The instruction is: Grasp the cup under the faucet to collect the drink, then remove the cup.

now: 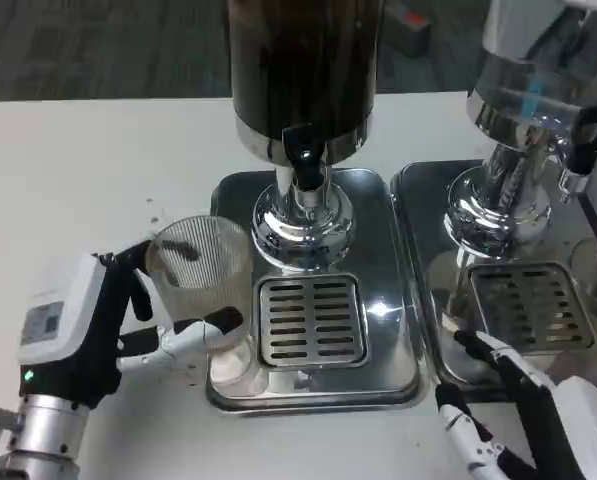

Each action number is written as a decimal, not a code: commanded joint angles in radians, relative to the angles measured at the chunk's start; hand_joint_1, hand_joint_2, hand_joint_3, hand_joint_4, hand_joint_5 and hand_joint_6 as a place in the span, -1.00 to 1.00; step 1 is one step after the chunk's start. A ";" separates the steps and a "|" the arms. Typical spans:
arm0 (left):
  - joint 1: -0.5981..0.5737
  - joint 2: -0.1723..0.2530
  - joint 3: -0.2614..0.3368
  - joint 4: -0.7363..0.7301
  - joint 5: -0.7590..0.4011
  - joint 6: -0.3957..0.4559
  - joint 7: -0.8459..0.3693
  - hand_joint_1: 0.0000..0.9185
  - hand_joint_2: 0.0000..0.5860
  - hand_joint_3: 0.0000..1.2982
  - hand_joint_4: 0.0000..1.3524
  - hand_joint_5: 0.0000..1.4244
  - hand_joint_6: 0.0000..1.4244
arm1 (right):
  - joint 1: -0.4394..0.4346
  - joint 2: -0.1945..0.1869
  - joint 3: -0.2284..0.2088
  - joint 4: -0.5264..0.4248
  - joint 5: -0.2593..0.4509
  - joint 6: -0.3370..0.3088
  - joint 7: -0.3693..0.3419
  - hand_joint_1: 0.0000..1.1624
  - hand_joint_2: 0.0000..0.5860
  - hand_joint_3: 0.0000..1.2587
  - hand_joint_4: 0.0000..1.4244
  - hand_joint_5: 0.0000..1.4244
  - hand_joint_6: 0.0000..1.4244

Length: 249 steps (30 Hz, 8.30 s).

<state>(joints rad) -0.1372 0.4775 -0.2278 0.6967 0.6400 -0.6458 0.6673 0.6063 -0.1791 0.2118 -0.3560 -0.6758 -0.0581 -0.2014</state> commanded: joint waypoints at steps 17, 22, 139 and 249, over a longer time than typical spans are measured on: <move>-0.151 -0.079 -0.094 0.157 0.043 0.008 -0.008 -0.32 -0.67 -0.09 0.20 0.42 1.00 | 0.043 0.017 0.002 -0.051 -0.001 -0.002 -0.008 -0.55 0.35 -0.64 -0.69 -0.73 -0.58; -0.188 -0.095 -0.116 0.209 0.049 0.011 -0.005 -0.37 -0.67 -0.09 0.20 0.42 1.00 | 0.063 0.016 -0.003 -0.068 0.000 0.003 -0.005 -0.55 0.35 -0.64 -0.69 -0.73 -0.58; -0.071 0.220 0.283 -0.171 -1.125 -0.058 -1.321 -1.00 -0.76 -0.82 -1.00 -0.95 -0.79 | -0.063 0.057 0.025 0.041 0.074 0.017 0.001 -0.55 0.41 -0.61 -0.69 -0.69 -0.55; -0.478 -0.051 0.273 0.027 -0.873 0.107 -1.851 -1.00 -0.83 -0.77 -0.96 -0.92 -0.90 | -0.058 0.157 0.024 0.138 0.191 0.012 -0.072 -0.64 0.40 -0.57 -0.69 -0.67 -0.55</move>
<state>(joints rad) -0.6385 0.4209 0.0675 0.7069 -0.2650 -0.5076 -1.1816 0.5336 -0.0139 0.2407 -0.2390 -0.4924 -0.0770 -0.2924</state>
